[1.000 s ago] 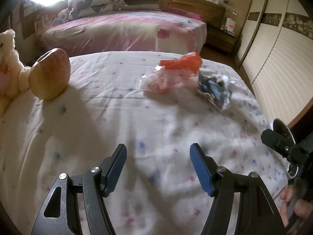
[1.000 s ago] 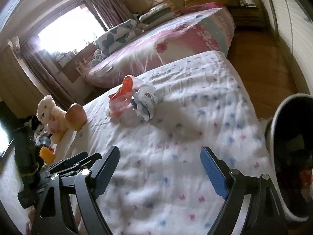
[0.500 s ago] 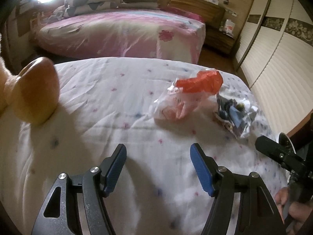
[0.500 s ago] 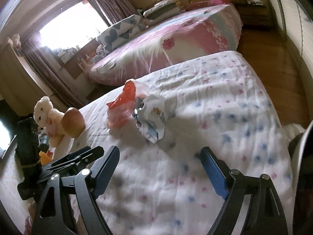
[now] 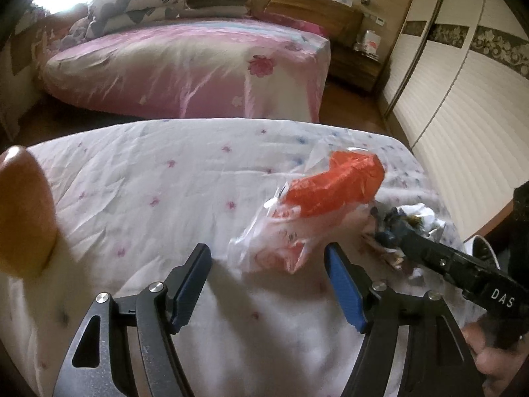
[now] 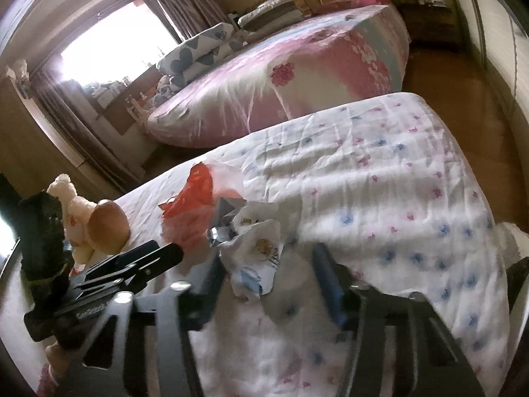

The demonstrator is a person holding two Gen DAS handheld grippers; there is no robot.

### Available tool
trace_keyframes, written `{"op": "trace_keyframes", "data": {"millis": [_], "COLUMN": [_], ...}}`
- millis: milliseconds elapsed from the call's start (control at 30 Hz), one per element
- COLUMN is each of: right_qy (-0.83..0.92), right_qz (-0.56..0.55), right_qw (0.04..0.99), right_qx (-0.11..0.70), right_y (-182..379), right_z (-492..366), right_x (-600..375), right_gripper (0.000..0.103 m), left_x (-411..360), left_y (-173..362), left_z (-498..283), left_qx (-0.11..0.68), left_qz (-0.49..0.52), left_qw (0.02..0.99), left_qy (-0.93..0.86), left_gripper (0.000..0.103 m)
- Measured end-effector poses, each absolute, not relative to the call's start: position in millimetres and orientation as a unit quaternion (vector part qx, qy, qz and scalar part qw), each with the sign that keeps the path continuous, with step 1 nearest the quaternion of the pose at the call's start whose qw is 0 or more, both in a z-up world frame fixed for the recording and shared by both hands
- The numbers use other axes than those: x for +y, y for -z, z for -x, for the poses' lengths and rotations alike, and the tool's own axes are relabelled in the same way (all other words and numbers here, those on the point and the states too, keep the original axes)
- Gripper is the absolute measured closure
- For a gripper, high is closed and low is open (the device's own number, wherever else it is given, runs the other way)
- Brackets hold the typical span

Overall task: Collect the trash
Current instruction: 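Grasp the orange-and-clear plastic bag with the left tool while the right tool grasps the crumpled white wrapper, then carry the orange bag and white wrapper over the trash bin with both tools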

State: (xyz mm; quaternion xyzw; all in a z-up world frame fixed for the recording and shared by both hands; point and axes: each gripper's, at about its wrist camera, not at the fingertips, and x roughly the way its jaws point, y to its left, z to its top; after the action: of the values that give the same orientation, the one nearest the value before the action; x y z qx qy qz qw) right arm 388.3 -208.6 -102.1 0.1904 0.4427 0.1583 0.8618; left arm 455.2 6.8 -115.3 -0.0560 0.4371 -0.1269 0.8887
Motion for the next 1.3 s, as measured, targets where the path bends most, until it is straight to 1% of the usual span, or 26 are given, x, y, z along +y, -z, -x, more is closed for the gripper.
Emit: {"op": "trace_keyframes", "data": {"millis": [33, 67, 100, 133, 200, 400, 700, 1133, 1300], "right_qy": [-0.161, -0.162, -0.164, -0.165, -0.167, -0.175, -0.162, -0.141, -0.132], "right_qz": [-0.195, -0.199, -0.202, -0.204, -0.203, -0.205, -0.196, -0.204, -0.203], "right_qw": [0.86, 0.859, 0.858, 0.858, 0.859, 0.857, 0.867, 0.879, 0.883], "right_qx": [0.444, 0.444, 0.443, 0.441, 0.44, 0.439, 0.428, 0.407, 0.402], "right_y": [103.2, 103.7, 103.8, 103.3, 102.7, 100.0, 89.8, 78.9, 78.9], "right_z": [-388.6, -388.1, -387.3, -386.2, -384.5, -374.8, -333.5, -268.8, -251.8], "right_x": [-209.2, -209.6, -210.7, -211.4, -211.4, -211.6, -223.0, -250.5, -255.8], "right_gripper": [0.078, 0.08, 0.081, 0.085, 0.086, 0.087, 0.087, 0.087, 0.087], "left_x": [5.3, 4.3, 2.7, -0.5, -6.8, -14.7, -13.3, -16.7, -22.9], "left_y": [115.8, 116.0, 116.1, 116.6, 118.8, 115.6, 111.6, 92.5, 89.5], "left_z": [-457.5, -458.6, -458.9, -459.7, -460.3, -449.8, -403.0, -323.5, -299.4], "left_qx": [0.435, 0.432, 0.428, 0.427, 0.427, 0.419, 0.428, 0.42, 0.42], "left_qz": [0.055, 0.055, 0.054, 0.051, 0.038, 0.017, 0.033, 0.066, 0.061], "left_qw": [0.89, 0.891, 0.893, 0.893, 0.893, 0.898, 0.894, 0.897, 0.898], "left_qy": [0.127, 0.127, 0.129, 0.132, 0.136, 0.132, 0.129, 0.124, 0.12], "left_gripper": [0.034, 0.035, 0.039, 0.048, 0.049, 0.058, 0.062, 0.062, 0.062]}}
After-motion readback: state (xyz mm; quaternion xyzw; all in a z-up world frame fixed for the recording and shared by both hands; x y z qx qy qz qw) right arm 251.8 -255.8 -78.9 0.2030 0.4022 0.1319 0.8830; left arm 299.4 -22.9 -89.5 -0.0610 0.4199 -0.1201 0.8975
